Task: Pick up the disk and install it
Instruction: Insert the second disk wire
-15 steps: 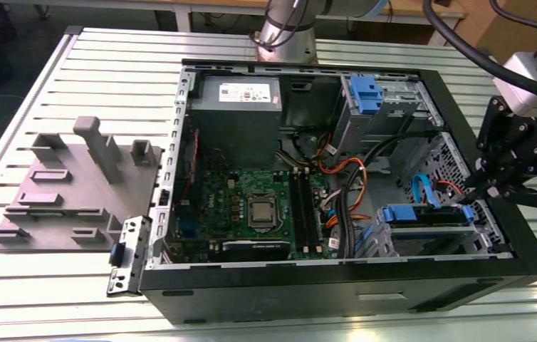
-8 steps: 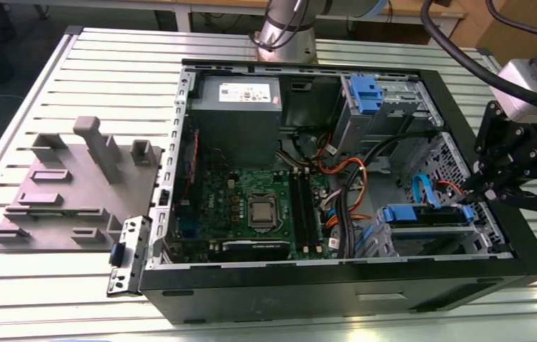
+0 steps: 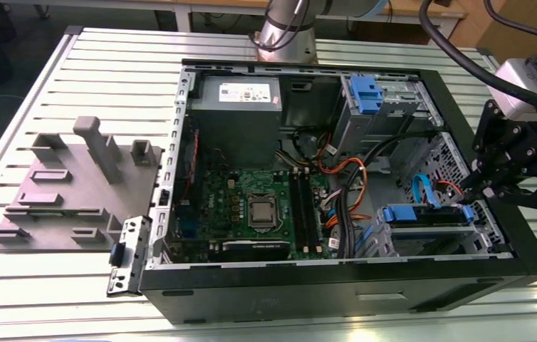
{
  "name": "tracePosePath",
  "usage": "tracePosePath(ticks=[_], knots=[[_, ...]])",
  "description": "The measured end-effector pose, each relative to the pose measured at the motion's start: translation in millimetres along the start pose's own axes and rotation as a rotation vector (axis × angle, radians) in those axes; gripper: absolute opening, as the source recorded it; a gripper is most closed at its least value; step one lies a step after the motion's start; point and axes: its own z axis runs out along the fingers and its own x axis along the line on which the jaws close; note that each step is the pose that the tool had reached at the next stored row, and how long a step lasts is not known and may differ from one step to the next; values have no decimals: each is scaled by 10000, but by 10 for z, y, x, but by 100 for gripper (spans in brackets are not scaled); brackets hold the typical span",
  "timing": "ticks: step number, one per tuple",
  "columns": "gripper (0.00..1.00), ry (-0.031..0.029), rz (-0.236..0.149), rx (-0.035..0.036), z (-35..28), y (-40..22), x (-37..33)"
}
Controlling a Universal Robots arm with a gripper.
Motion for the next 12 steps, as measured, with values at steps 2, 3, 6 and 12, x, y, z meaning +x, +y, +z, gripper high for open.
tracePosePath(ticks=[2,3,6,12], knots=[[23,1,0,0,8,0,-15],[23,0,-1,0,10,-1,-18],[23,0,0,0,11,-1,-19],[30,0,0,0,12,-1,-22]])
